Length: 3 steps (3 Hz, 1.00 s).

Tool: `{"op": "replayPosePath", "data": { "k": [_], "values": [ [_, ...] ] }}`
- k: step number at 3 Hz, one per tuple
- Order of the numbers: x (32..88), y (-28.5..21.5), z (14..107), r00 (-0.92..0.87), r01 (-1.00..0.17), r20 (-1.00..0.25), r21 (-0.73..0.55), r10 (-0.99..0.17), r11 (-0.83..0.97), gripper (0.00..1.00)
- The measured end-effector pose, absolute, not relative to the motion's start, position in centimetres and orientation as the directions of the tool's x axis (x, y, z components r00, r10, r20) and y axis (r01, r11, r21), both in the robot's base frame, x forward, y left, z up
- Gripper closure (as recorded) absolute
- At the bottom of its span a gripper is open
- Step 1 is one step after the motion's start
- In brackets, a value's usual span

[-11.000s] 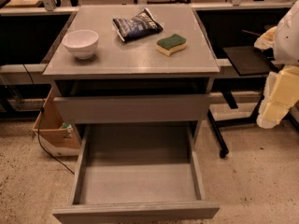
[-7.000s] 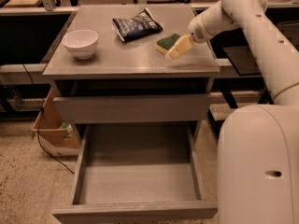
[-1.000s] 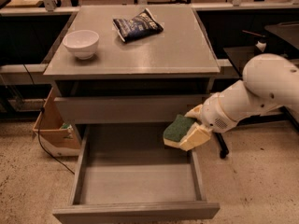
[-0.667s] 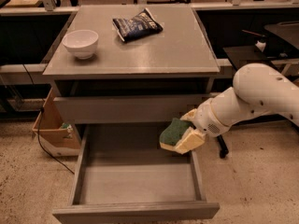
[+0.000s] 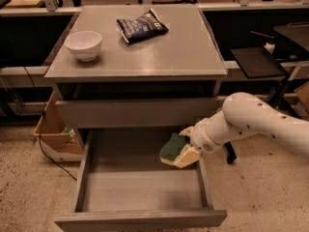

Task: Place sponge into middle drawer

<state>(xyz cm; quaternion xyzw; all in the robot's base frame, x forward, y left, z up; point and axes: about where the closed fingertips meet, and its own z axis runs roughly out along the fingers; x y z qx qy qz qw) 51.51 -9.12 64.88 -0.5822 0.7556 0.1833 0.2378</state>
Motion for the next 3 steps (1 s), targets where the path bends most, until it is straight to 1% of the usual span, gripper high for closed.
{"op": "replayPosePath", "data": {
  "k": [1, 2, 3],
  "values": [
    [51.5, -9.1, 64.9, -0.209, -0.967, -0.573, 0.000, -0.793, 0.255, 1.00],
    [51.1, -8.7, 59.6, -0.224, -0.964, -0.570, 0.010, -0.791, 0.266, 1.00],
    [51.9, -8.0, 55.0, -0.217, -0.962, -0.557, -0.020, -0.802, 0.274, 1.00]
  ]
}}
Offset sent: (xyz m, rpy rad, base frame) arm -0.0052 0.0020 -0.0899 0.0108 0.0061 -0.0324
